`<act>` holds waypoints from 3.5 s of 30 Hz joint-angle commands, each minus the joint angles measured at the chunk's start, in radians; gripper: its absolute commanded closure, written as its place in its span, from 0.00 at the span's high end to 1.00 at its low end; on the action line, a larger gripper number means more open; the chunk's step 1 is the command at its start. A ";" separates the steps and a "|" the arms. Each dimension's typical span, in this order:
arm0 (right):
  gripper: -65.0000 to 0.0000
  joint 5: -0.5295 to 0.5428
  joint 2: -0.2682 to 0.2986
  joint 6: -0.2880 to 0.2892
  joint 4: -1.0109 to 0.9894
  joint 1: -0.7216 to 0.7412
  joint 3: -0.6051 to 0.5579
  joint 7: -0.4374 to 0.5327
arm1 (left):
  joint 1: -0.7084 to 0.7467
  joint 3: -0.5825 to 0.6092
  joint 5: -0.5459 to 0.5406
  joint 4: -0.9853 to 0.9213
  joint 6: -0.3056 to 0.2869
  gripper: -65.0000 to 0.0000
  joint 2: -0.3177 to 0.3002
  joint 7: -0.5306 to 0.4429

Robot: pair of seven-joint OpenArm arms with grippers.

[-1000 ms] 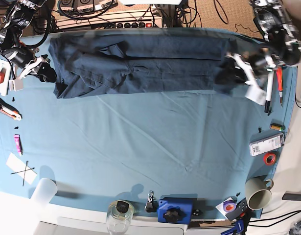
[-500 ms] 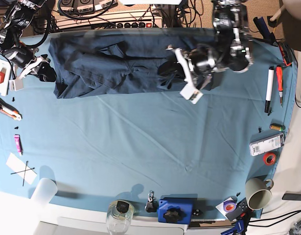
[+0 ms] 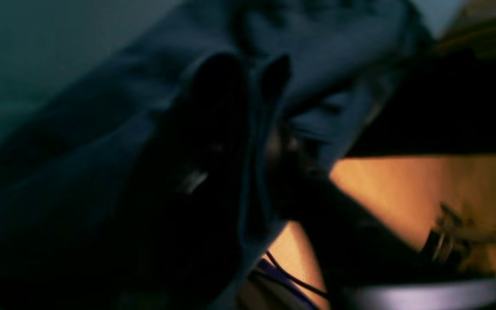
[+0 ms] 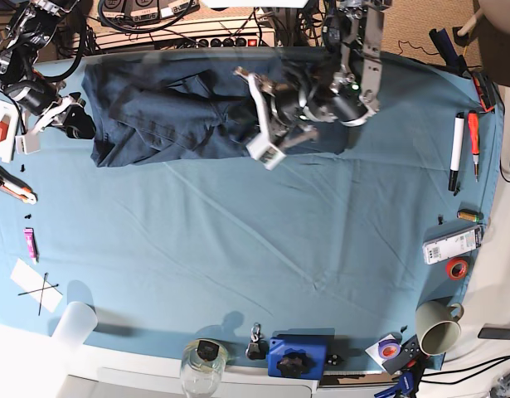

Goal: Fold the T-shirt properly
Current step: 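Grasp the strip end with the left gripper and fold it toward the right gripper, then hold the folded end with the left gripper while the right gripper grasps the other end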

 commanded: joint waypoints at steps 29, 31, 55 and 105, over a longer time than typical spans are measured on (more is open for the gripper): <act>0.25 0.021 0.020 0.001 0.015 0.006 0.010 0.060 | 0.079 -0.257 0.063 0.078 0.086 0.00 0.038 0.032; 0.25 0.021 0.020 0.001 0.015 0.006 0.010 0.064 | 0.094 -0.241 0.022 0.078 0.086 0.00 0.038 0.053; 0.25 0.025 0.026 0.001 0.016 0.006 0.014 0.105 | 0.112 0.064 0.201 0.140 0.121 0.00 0.038 0.016; 0.00 0.140 0.026 0.001 -0.359 0.093 -0.282 -0.069 | 0.112 0.064 0.193 0.140 0.124 0.00 0.038 0.008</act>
